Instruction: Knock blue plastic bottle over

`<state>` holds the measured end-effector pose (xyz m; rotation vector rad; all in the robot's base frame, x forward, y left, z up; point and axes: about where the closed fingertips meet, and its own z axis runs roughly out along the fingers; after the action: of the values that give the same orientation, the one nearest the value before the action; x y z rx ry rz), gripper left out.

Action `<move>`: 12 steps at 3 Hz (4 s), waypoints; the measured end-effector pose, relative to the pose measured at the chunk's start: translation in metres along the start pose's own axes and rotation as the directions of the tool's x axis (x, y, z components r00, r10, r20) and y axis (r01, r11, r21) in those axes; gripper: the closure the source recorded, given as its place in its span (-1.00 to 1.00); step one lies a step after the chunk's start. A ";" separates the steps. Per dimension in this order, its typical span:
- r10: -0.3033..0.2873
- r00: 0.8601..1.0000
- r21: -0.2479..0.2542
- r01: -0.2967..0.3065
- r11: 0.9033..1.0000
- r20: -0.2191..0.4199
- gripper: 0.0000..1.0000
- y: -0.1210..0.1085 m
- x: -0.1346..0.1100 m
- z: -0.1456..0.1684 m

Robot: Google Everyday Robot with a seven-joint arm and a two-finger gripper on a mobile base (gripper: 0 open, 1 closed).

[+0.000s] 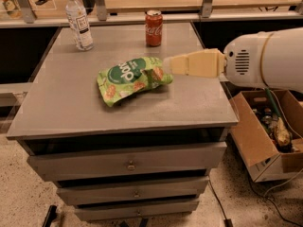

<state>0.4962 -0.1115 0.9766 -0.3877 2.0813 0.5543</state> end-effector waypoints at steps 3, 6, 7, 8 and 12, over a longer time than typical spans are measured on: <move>-0.209 0.973 -0.124 0.220 0.967 0.101 -1.00 0.051 -0.066 0.112; -0.284 0.936 -0.146 0.317 0.937 0.208 -1.00 0.041 -0.103 0.185; -0.278 0.937 -0.149 0.313 0.938 0.213 -1.00 0.042 -0.103 0.194; -0.312 0.930 -0.186 0.347 0.919 0.194 -1.00 0.042 -0.104 0.226; -0.353 0.913 -0.226 0.394 0.891 0.202 -1.00 0.052 -0.110 0.372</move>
Offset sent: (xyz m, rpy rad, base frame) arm 0.0963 0.1355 0.0149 -0.0617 -0.2051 0.2349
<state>0.7919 0.1346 0.9039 -0.8551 1.7237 0.6050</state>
